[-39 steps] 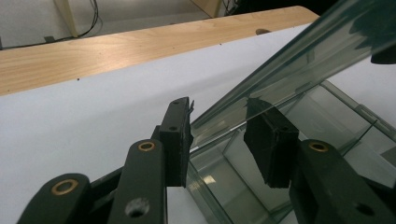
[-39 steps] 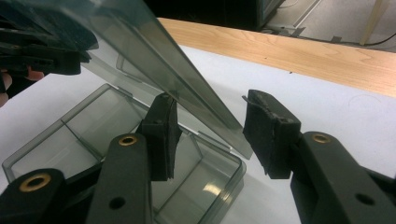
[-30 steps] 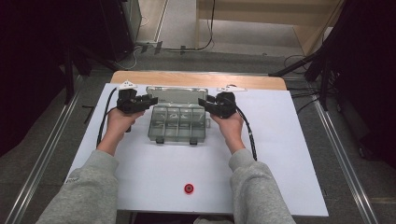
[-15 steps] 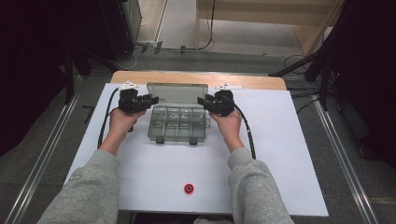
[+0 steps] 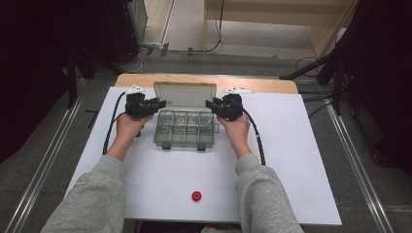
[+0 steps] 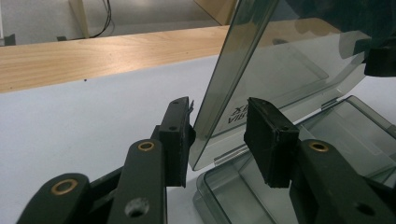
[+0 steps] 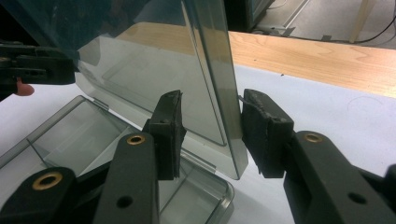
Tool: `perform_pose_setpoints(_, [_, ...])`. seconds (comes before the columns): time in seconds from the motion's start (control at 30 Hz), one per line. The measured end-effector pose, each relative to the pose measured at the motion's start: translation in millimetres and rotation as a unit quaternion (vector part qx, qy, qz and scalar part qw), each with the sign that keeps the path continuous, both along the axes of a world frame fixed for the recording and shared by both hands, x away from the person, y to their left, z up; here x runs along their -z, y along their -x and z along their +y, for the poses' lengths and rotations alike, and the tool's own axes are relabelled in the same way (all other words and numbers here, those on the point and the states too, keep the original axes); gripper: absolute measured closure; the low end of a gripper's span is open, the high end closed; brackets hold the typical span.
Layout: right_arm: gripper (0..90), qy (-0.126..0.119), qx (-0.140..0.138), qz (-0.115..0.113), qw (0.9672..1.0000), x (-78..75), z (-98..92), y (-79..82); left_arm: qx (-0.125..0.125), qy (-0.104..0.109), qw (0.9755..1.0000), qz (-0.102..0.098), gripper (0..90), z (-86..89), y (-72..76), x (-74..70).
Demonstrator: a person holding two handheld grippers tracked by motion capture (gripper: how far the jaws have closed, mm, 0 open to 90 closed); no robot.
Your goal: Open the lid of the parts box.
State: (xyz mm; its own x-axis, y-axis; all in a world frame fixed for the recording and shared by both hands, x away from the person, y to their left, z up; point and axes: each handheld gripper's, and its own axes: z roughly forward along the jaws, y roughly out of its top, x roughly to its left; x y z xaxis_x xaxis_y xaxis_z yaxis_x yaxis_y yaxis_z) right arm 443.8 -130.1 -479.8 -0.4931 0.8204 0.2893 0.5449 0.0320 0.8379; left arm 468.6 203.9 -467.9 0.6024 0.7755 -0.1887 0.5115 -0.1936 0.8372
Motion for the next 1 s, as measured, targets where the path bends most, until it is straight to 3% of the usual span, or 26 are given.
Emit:
perform_pose_setpoints(0.33, [61.1,-0.011,0.009,0.001,0.9999,4.8,0.3,-2.4,-0.010,-0.002,0.9999,-0.001,59.9,-3.9,-0.7,3.6])
perform_pose_setpoints(0.8, [63.1,0.000,0.024,-0.005,0.9997,11.3,3.8,-5.2,-0.020,0.001,0.9998,-0.002,59.9,-5.8,-2.8,6.8])
perform_pose_setpoints(1.0, [64.1,0.000,0.028,0.002,0.9996,16.4,4.7,-7.1,-0.029,0.005,0.9996,-0.001,60.1,-7.0,-4.8,10.0])
